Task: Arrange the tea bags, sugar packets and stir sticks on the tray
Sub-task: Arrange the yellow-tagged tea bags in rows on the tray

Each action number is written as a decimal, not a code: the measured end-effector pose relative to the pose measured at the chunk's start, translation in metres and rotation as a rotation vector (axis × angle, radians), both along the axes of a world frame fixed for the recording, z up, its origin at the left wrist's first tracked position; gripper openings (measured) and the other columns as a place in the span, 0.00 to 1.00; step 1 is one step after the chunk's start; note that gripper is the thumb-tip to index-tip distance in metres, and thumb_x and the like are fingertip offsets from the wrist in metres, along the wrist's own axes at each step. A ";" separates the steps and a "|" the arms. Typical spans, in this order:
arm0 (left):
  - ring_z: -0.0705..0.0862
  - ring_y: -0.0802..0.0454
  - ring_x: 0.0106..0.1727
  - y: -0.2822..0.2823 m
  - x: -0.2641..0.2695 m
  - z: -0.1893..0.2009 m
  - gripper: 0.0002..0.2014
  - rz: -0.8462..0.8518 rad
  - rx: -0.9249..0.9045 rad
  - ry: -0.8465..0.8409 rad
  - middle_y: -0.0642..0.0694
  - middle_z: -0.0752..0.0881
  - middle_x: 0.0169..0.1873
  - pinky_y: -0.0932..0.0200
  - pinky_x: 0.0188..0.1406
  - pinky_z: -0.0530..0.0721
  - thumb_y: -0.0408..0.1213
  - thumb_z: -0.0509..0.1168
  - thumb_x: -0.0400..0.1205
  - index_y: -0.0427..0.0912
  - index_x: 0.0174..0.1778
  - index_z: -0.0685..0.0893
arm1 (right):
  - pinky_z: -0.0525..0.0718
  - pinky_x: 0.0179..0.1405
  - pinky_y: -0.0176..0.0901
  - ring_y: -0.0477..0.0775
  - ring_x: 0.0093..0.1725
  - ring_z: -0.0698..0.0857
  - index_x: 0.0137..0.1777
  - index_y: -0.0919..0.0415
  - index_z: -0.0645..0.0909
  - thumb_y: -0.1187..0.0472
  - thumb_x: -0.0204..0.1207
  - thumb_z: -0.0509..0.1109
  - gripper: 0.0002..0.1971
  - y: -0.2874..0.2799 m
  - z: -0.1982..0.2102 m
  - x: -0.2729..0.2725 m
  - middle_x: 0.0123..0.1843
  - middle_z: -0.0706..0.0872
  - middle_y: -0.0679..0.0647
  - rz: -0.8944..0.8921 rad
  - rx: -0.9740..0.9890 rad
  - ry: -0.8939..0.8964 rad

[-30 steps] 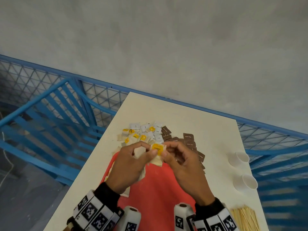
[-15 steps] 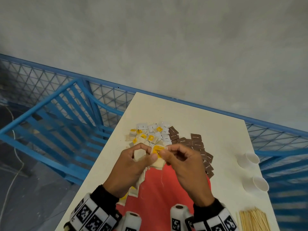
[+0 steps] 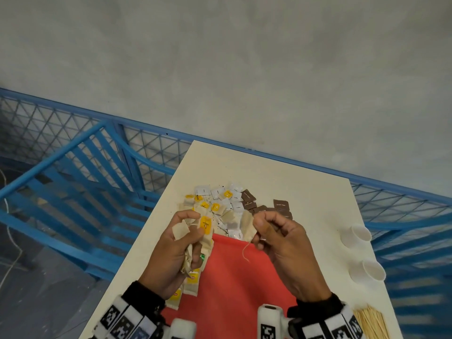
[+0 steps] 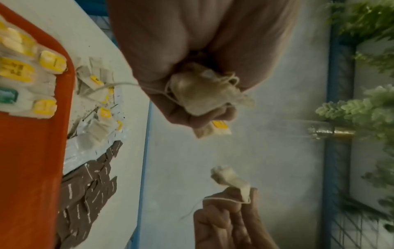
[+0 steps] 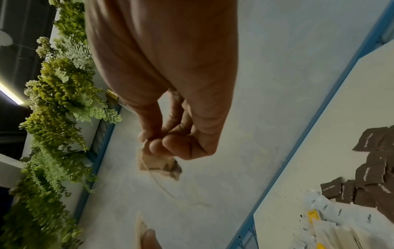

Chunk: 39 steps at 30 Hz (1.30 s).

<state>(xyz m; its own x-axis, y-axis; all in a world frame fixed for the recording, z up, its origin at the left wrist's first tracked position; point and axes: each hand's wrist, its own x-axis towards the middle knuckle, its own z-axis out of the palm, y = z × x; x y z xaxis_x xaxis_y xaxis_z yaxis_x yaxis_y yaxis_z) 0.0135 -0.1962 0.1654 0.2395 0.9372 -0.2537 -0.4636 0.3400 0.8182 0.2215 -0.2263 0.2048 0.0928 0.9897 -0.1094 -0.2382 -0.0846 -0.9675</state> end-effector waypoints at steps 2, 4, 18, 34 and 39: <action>0.65 0.51 0.15 -0.001 -0.001 0.001 0.08 -0.020 0.084 0.106 0.40 0.70 0.18 0.63 0.19 0.67 0.27 0.61 0.85 0.39 0.57 0.81 | 0.78 0.33 0.38 0.50 0.32 0.77 0.42 0.58 0.89 0.55 0.71 0.81 0.08 0.001 -0.001 0.002 0.33 0.82 0.55 0.011 -0.001 0.013; 0.66 0.52 0.14 -0.002 0.003 0.003 0.09 -0.061 0.121 0.216 0.41 0.72 0.17 0.64 0.19 0.67 0.25 0.58 0.87 0.33 0.50 0.84 | 0.78 0.33 0.38 0.49 0.31 0.78 0.41 0.59 0.87 0.52 0.70 0.80 0.10 0.001 0.000 0.002 0.33 0.81 0.53 0.029 0.005 0.043; 0.73 0.51 0.19 -0.010 0.034 0.011 0.14 -0.226 0.086 0.244 0.45 0.81 0.23 0.64 0.19 0.69 0.44 0.77 0.76 0.34 0.46 0.90 | 0.78 0.32 0.34 0.48 0.31 0.81 0.50 0.62 0.86 0.60 0.79 0.73 0.05 0.003 0.010 0.009 0.33 0.87 0.53 0.122 0.082 -0.361; 0.89 0.59 0.43 -0.006 0.013 0.026 0.13 -0.042 0.437 0.613 0.57 0.90 0.47 0.65 0.42 0.83 0.55 0.78 0.73 0.56 0.50 0.92 | 0.80 0.35 0.46 0.48 0.36 0.84 0.42 0.50 0.88 0.62 0.78 0.76 0.06 -0.006 0.005 -0.006 0.37 0.89 0.44 0.055 0.319 -0.715; 0.87 0.56 0.46 -0.002 0.009 0.030 0.08 -0.018 0.532 0.601 0.54 0.89 0.41 0.66 0.47 0.80 0.50 0.78 0.74 0.50 0.41 0.92 | 0.81 0.37 0.40 0.45 0.39 0.85 0.46 0.51 0.89 0.61 0.76 0.77 0.03 -0.001 0.006 -0.011 0.39 0.88 0.41 0.077 0.344 -0.714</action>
